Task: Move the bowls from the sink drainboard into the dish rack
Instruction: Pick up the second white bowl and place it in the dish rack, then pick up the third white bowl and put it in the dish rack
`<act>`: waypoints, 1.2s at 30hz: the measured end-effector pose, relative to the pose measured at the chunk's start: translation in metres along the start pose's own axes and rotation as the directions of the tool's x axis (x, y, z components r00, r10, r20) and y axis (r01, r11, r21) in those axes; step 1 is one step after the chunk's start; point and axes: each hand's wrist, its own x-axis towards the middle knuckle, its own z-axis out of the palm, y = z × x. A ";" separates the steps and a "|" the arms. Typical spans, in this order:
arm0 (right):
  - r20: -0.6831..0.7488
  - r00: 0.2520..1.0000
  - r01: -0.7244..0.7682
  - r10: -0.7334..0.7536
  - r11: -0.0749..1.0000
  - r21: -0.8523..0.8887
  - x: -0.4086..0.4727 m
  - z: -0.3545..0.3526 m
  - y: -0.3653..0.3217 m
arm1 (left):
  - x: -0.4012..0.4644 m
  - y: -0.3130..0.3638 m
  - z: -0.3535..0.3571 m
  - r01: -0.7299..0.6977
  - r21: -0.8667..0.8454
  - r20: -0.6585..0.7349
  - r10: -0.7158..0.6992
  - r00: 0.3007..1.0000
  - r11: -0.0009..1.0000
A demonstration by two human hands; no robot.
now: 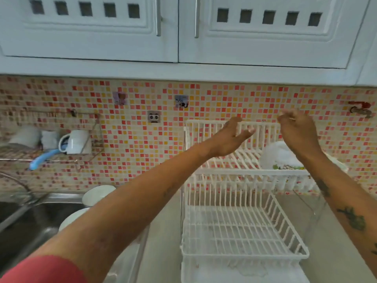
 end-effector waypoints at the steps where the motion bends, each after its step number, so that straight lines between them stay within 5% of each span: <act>1: 0.014 1.000 0.012 -0.013 0.999 0.047 -0.002 0.013 -0.016 | -0.010 -0.005 -0.014 0.008 -0.022 -0.031 -0.008 0.999 1.000; 9: 0.213 0.958 0.089 -0.192 0.905 0.416 -0.045 0.143 -0.137 | -0.116 -0.073 -0.134 0.185 -0.097 -0.387 -0.208 0.898 0.978; 16: 0.419 0.850 0.046 -0.319 0.838 0.544 -0.109 0.235 -0.190 | -0.203 -0.180 -0.207 0.370 -0.475 -0.535 -0.596 0.599 0.799; 20: 0.604 0.750 -0.048 -0.271 0.888 0.457 -0.137 0.294 -0.187 | -0.246 -0.241 -0.200 0.414 -0.636 -0.474 -0.753 0.457 0.651; 30: 0.832 0.512 -0.372 0.211 0.928 -0.007 -0.198 0.410 -0.087 | -0.303 -0.359 -0.089 0.455 -0.881 -0.048 -0.982 0.185 0.129; 33: 0.830 0.443 -0.420 0.339 0.896 -0.142 -0.214 0.425 -0.051 | -0.302 -0.374 -0.057 0.426 -0.903 0.012 -0.987 0.158 0.058; 36: 0.805 0.439 -0.508 0.399 0.849 -0.143 -0.231 0.433 -0.019 | -0.294 -0.383 -0.032 0.361 -0.926 -0.060 -0.986 0.157 0.114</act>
